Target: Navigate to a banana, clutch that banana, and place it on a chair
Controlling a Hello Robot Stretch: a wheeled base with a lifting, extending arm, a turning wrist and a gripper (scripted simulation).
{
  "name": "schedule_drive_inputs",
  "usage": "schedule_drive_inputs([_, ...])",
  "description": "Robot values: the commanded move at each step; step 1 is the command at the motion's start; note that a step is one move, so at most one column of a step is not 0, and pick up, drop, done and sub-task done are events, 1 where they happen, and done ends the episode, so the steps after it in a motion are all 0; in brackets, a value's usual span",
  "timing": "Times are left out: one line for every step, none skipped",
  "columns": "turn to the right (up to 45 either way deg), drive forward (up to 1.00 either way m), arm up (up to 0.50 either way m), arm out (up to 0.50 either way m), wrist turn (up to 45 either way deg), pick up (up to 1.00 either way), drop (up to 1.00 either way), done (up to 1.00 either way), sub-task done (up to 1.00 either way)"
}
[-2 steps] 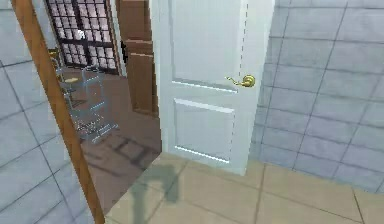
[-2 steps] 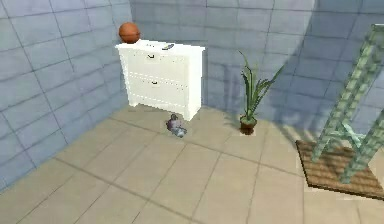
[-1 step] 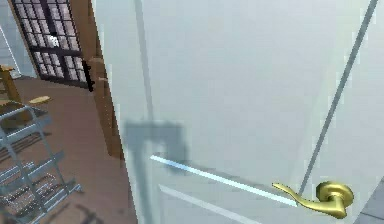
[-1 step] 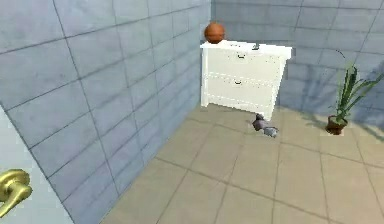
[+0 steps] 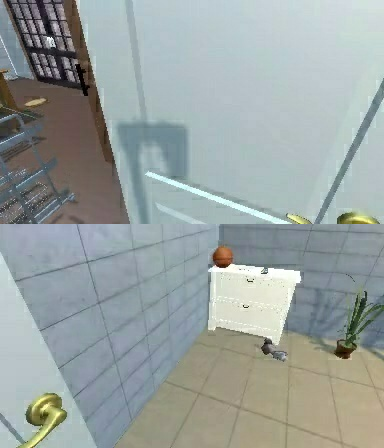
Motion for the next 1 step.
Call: schedule_drive_inputs([-45.0, 0.00, 0.00, 0.00, 0.0, 0.00, 0.00, 0.00, 0.00])
